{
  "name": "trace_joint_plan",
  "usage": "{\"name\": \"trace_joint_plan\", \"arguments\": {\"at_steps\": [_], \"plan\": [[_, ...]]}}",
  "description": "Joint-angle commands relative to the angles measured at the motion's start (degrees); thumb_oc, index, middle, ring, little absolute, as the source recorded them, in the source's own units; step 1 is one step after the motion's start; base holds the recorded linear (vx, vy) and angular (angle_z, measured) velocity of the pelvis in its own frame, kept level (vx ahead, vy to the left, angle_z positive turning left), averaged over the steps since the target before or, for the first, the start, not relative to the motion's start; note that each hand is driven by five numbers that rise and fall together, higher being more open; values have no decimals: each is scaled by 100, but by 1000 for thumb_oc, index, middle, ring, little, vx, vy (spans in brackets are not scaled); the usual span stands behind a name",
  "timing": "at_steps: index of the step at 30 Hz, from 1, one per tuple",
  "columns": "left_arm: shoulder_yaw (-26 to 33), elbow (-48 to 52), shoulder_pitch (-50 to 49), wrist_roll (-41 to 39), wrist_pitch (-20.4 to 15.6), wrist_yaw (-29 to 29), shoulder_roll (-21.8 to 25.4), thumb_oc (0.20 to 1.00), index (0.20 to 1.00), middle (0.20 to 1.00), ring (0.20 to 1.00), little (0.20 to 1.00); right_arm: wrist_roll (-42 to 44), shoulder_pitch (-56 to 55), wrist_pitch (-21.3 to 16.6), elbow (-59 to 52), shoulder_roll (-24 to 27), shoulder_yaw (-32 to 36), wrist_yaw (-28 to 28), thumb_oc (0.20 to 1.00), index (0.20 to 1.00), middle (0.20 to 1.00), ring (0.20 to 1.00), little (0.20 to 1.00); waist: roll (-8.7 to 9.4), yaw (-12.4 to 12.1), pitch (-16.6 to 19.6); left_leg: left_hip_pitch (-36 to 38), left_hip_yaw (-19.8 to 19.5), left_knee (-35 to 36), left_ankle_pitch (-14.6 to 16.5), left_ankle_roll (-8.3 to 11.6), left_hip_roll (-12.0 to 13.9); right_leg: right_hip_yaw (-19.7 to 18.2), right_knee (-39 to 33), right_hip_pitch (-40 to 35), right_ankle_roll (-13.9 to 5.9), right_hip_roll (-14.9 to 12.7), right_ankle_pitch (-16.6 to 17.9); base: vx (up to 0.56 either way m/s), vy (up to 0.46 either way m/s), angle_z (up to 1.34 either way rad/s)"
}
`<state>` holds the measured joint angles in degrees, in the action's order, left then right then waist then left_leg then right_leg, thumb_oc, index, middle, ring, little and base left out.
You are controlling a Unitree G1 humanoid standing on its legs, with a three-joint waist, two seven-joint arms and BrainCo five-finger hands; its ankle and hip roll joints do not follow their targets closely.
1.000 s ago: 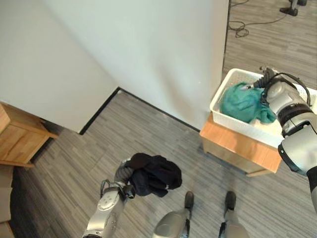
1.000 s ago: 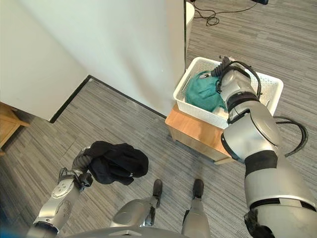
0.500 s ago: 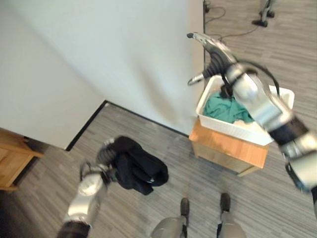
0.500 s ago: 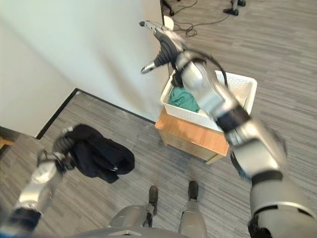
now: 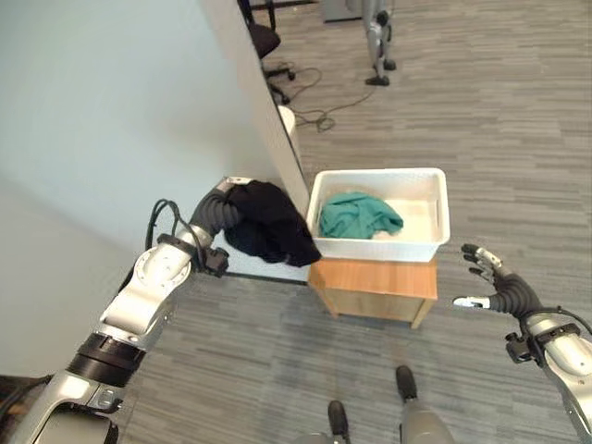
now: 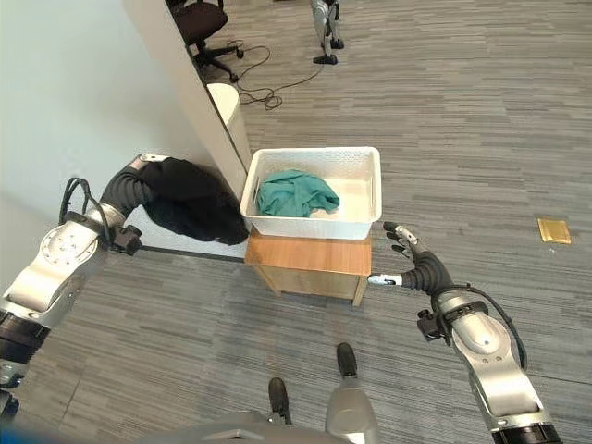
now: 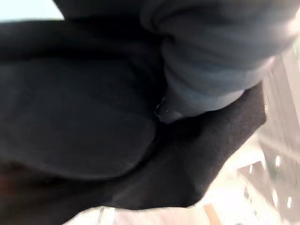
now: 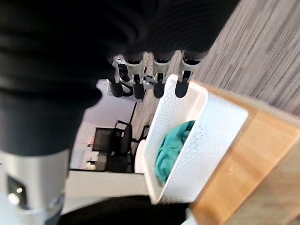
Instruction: Pick up bed clothes into laundry basket.
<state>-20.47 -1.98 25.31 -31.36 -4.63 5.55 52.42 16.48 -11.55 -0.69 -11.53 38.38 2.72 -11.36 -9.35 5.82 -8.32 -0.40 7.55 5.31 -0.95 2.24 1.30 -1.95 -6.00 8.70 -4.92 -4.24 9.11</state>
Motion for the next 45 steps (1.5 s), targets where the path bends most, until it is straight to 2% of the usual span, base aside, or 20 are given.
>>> {"name": "trace_joint_plan", "arguments": {"at_steps": [1, 3, 6, 12, 19, 20, 21, 22, 23, 24, 25, 28, 31, 33, 34, 35, 37, 40, 44, 45], "plan": [[-363, -617, 1232, -352, -428, -24, 254, 200, 200, 200, 200, 200, 819, 47, -414, -306, 60, -343, -341, 1000, 1000, 1000, 1000, 1000, 162, -1, 377, -159, -499, -31, -256, 222, 47, 192, 100, -454, -356, -209, -476, 8, -36, -1], [-824, -1334, 2096, -448, -435, -123, 165, 200, 200, 200, 200, 200, 974, 32, -387, -223, -17, -696, -438, 1000, 1000, 1000, 1000, 1000, 109, 79, 410, -162, -479, -31, -274, 242, 55, 194, 100, -457, -374, -207, -466, 8, -37, 0], [-1149, -1801, 2707, -476, -451, -186, 34, 200, 200, 200, 200, 200, 1000, 108, -386, -151, -80, -906, -475, 1000, 1000, 1000, 1000, 1000, 90, 123, 421, -164, -471, -31, -276, 252, 63, 189, 100, -455, -384, -202, -465, 4, -6, -1], [-1788, -2981, 4304, -493, -493, -304, -563, 200, 200, 200, 200, 200, 1564, 255, -316, -82, -321, -1596, -769, 1000, 1000, 1000, 1000, 1000, -35, 192, 398, -170, -472, -31, -297, 270, 63, 211, 100, -455, -412, -213, -479, 12, -13, -1], [-2019, -3057, 4812, -271, -587, -335, -562, 200, 200, 200, 200, 200, 1460, 105, -312, -39, -204, -1560, -871, 1000, 1000, 1000, 1000, 1000, -112, 186, 355, -170, -483, -31, -302, 280, 62, 224, 100, -466, -430, -227, -499, 12, -5, -1], [-2309, -3340, 5272, -288, -533, -307, -678, 200, 200, 200, 200, 200, 1503, 86, -258, 50, -149, -1602, -888, 1000, 1000, 1000, 1000, 1000, -149, 234, 349, -177, -490, -31, -313, 285, 61, 227, 100, -459, -435, -218, -503, 0, 0, 0], [-2348, -3378, 5324, -302, -544, -295, -693, 200, 200, 200, 200, 200, 1503, 93, -259, 55, -170, -1592, -888, 1000, 1000, 1000, 1000, 1000, -132, 223, 338, -176, -491, -31, -313, 285, 61, 229, 100, -461, -434, -218, -503, 0, 0, 0], [-2661, -2897, 5267, -92, -535, -3, -376, 200, 200, 200, 200, 200, 1545, 56, -240, 58, -139, -1526, -905, 1000, 1000, 1000, 1000, 1000, -139, 217, 332, -179, -492, -31, -306, 286, 57, 228, 100, -452, -444, -214, -500, 22, -21, -3], [-2882, -2517, 5309, -116, -553, 56, -58, 200, 200, 200, 200, 200, 1519, -56, -268, 75, -165, -1503, -942, 1000, 1000, 1000, 1000, 1000, -136, 133, 346, -184, -534, -31, -310, 282, 51, 274, 100, -463, -449, -213, -510, 22, -21, -6], [-2889, -2516, 5315, -120, -552, 57, -55, 200, 200, 200, 200, 200, 1518, -54, -270, 77, -170, -1505, -943, 1000, 1000, 1000, 1000, 1000, -132, 134, 346, -185, -535, -31, -310, 281, 51, 275, 100, -463, -449, -214, -511, 34, -31, -10], [-3098, -1978, 5242, -293, -548, 349, 236, 200, 200, 200, 200, 200, 1515, -150, -259, 134, -229, -1475, -965, 1000, 1000, 1000, 1000, 1000, -118, 69, 362, -180, -565, -31, -309, 284, 48, 308, 100, -479, -452, -209, -515, 33, -22, -6], [-2796, -1611, 4885, -791, -639, 224, 177, 200, 200, 200, 200, 200, 1463, -205, -301, 180, -275, -1523, -994, 1000, 1000, 1000, 1000, 1000, -47, -1, 380, -167, -603, -31, -311, 288, 59, 368, 100, -528, -454, -209, -541, 20, -14, 2], [-2388, -1687, 4542, -1383, -675, 230, -334, 200, 200, 200, 200, 200, 1473, -130, -339, 234, -271, -1646, -1002, 1000, 1000, 1000, 1000, 1000, 28, 21, 399, -154, -625, -31, -292, 294, 65, 397, 100, -547, -447, -198, -558, 22, -7, 19], [-2001, -1725, 4243, -1522, -748, 92, -702, 200, 200, 200, 200, 200, 1431, -84, -386, 287, -280, -1692, -994, 1000, 1000, 1000, 1000, 1000, 90, 34, 423, -148, -641, -31, -270, 290, 65, 404, 100, -570, -443, -195, -571, 15, -2, 5], [-1990, -1720, 4230, -1518, -748, 91, -704, 200, 200, 200, 200, 200, 1431, -86, -389, 289, -272, -1694, -994, 1000, 1000, 1000, 1000, 1000, 82, 38, 426, -147, -642, -31, -269, 290, 65, 406, 100, -571, -443, -195, -573, 0, 0, 0], [-1723, -1816, 4007, -1491, -788, -42, -830, 200, 200, 200, 200, 200, 1376, -52, -403, 321, -317, -1733, -971, 1000, 1000, 1000, 1000, 1000, 137, 22, 449, -140, -641, -31, -248, 283, 66, 414, 100, -585, -443, -197, -579, 0, 0, 0], [-1492, -2126, 3913, -1379, -787, -243, -861, 200, 200, 200, 200, 200, 1358, -41, -392, 360, -346, -1748, -934, 1000, 1000, 1000, 1000, 1000, 183, 4, 484, -136, -641, -31, -229, 273, 66, 422, 100, -589, -436, -198, -578, 0, 0, 0], [-1477, -2440, 3986, -1208, -724, -323, -765, 200, 200, 200, 200, 200, 1360, -36, -350, 366, -348, -1793, -941, 1000, 1000, 1000, 1000, 1000, 213, -22, 513, -132, -641, -31, -222, 265, 62, 439, 100, -599, -431, -202, -572, 12, -4, -4], [-1500, -3095, 4385, -875, -603, -631, -551, 200, 200, 200, 200, 200, 1152, -111, -239, 442, -353, -1853, -932, 1000, 1000, 1000, 1000, 1000, 234, -119, 560, -128, -699, -31, -217, 254, 57, 493, 100, -638, -428, -227, -584, 2, 1, 1], [-1577, -3410, 4765, -791, -565, -708, -532, 200, 200, 200, 200, 200, 1049, -97, -184, 461, -364, -1895, -924, 1000, 1000, 1000, 1000, 1000, 233, -146, 577, -123, -712, -31, -217, 252, 48, 520, 100, -651, -433, -237, -583, 6, 5, 9]]}}
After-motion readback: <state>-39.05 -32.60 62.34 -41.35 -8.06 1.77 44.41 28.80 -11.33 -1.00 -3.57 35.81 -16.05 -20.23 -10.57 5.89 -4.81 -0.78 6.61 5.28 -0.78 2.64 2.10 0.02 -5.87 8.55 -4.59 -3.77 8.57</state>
